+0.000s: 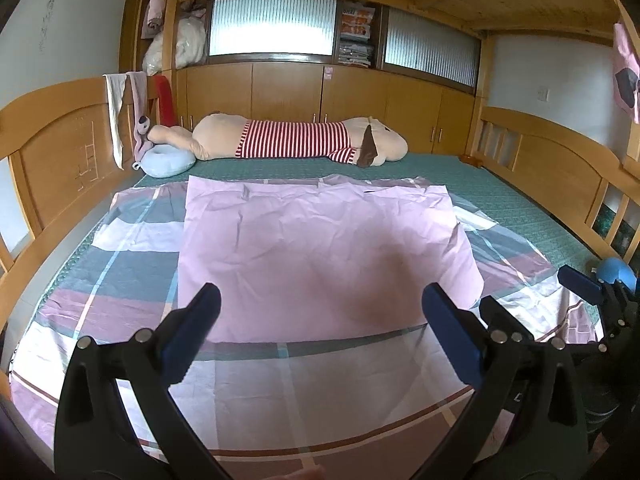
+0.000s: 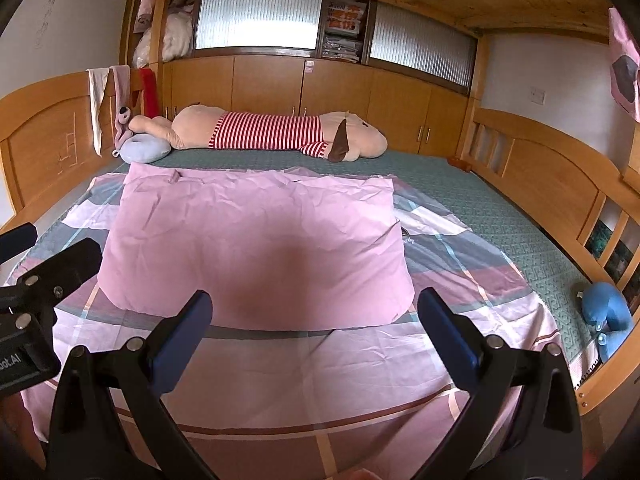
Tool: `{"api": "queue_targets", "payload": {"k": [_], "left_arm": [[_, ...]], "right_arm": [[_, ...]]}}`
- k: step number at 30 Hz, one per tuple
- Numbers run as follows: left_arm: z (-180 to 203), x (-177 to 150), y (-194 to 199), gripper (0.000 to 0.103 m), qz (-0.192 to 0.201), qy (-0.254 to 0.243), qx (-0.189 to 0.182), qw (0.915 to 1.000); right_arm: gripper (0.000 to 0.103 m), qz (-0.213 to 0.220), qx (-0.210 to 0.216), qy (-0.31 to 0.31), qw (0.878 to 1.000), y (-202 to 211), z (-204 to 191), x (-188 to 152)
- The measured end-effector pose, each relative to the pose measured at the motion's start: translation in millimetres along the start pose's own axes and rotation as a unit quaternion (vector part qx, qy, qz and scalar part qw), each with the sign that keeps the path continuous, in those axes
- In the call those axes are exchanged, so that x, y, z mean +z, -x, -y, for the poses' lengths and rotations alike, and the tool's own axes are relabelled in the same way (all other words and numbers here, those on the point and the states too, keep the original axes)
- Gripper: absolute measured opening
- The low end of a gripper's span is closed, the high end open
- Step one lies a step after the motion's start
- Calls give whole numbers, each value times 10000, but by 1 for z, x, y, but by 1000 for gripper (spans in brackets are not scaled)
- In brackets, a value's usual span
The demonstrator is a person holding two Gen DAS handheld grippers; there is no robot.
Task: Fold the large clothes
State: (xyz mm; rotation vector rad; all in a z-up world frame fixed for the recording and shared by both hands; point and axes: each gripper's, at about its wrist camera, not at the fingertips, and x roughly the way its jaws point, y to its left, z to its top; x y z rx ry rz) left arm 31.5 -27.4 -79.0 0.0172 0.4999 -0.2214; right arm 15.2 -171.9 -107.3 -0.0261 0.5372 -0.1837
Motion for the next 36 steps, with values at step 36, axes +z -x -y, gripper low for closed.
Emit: {"api": "queue_targets", "payload": {"k": [36], "left_arm": [[-2,-4,-2,101,-18,-24,-12,10000]], "right_arm": [[102,-62,47,56,10000,-3,-6,-8]]}}
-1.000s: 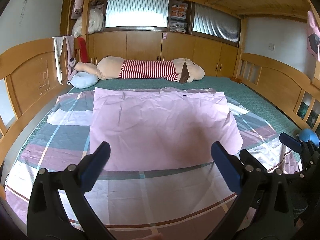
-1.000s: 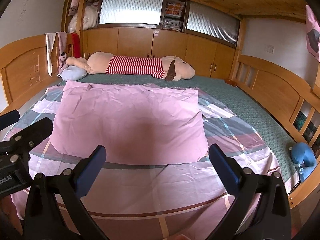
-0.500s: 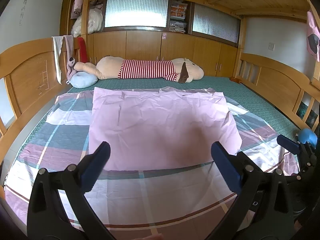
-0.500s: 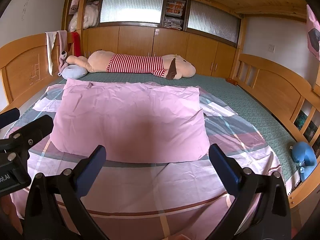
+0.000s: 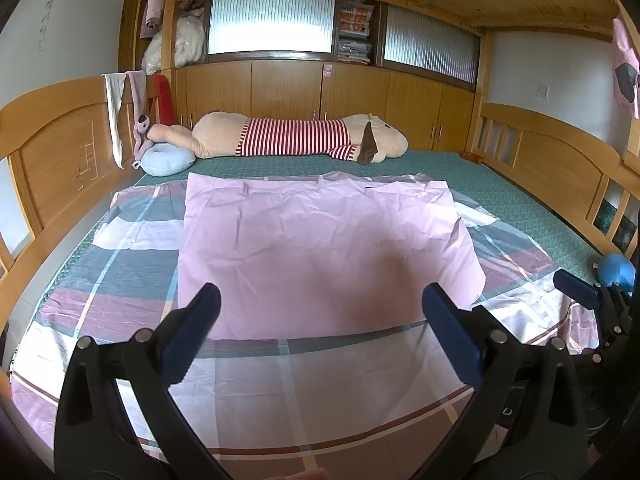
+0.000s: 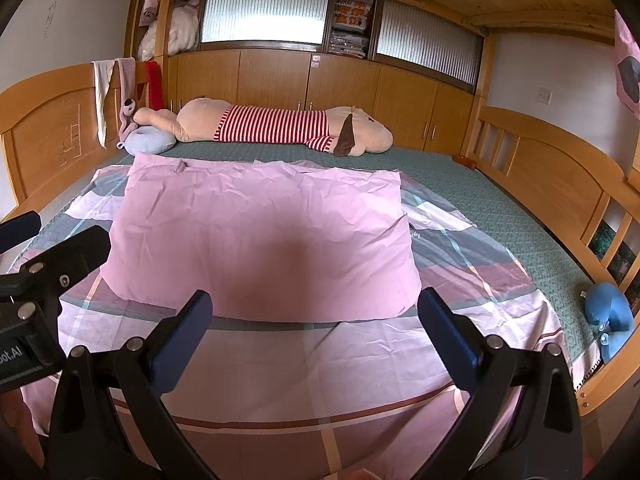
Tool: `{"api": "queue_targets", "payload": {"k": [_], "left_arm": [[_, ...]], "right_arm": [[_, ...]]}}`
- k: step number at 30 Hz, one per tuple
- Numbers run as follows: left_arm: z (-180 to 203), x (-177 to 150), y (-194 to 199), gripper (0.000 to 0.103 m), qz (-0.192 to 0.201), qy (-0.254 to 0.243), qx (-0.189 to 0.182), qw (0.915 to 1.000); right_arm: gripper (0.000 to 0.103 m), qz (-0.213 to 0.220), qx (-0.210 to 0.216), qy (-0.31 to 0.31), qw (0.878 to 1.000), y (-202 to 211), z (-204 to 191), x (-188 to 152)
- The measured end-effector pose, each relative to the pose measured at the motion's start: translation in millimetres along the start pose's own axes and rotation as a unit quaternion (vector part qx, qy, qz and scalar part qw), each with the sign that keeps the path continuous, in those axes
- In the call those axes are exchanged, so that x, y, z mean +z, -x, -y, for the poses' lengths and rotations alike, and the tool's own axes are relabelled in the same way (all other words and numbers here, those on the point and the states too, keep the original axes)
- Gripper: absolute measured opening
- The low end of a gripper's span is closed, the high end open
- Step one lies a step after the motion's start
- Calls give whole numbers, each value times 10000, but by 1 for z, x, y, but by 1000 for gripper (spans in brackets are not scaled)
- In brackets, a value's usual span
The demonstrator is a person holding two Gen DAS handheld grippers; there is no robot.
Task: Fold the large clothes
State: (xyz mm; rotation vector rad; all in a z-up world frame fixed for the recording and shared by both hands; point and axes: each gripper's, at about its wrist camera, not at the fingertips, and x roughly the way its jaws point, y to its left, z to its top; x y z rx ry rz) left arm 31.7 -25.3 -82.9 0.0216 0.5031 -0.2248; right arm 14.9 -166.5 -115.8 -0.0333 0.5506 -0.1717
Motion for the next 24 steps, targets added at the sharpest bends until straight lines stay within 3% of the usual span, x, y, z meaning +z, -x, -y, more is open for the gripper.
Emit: {"api": "queue_targets", "payload": {"k": [24], "left_arm": [[-9,-6,-5,101,-72,-35,63,9999]], "right_arm": [[102,-110,76,26,9999,-8,1,-8]]}}
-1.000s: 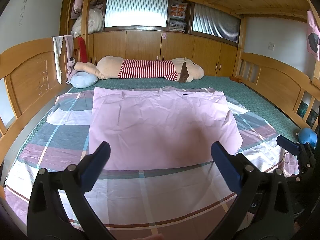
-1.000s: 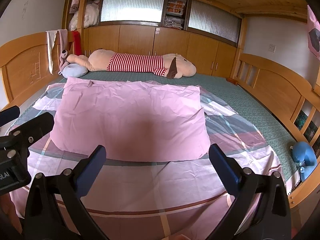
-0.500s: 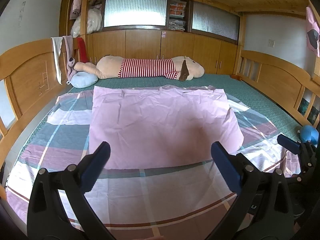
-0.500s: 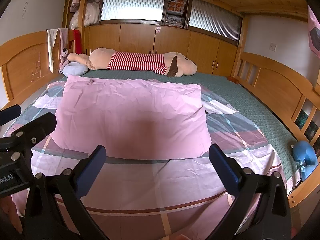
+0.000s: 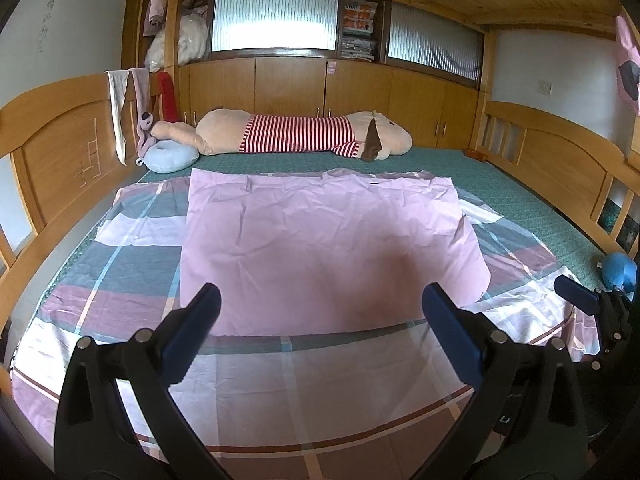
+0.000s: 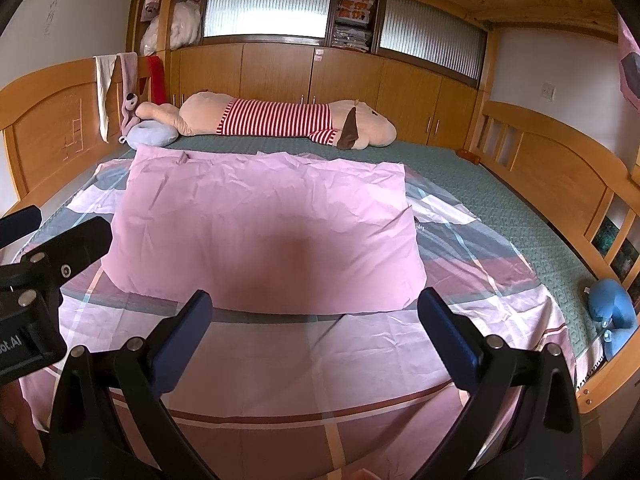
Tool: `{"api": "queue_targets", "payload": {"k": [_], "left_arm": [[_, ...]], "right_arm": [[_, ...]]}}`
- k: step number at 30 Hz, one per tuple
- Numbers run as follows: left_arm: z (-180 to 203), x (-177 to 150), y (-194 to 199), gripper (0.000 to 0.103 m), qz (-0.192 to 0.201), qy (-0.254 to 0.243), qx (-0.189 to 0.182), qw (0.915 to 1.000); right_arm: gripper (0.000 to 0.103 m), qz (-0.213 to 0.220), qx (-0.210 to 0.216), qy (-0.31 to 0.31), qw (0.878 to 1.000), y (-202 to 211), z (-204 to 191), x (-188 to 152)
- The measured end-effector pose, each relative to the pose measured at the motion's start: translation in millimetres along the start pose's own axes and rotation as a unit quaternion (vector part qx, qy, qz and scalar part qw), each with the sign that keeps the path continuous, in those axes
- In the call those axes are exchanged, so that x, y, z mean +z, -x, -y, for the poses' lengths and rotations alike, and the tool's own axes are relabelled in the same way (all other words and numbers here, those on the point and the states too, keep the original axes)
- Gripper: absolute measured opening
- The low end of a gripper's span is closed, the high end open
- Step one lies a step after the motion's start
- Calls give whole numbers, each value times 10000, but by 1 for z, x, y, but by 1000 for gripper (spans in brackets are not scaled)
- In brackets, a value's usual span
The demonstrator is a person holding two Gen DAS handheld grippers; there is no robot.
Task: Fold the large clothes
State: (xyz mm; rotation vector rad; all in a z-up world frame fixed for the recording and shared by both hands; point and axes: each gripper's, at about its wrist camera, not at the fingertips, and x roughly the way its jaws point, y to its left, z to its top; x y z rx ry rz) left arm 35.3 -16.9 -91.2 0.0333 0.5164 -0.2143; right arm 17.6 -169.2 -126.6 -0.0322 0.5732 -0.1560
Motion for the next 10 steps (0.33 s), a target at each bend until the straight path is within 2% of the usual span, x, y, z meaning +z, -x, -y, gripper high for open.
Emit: {"api": "queue_targets", "payload": {"k": [10], "left_arm": [[-2,-2,-9,101,-137,79,-93,9998]], "right_arm": [[102,-36,16,-10,10000,-5,0,-1]]}}
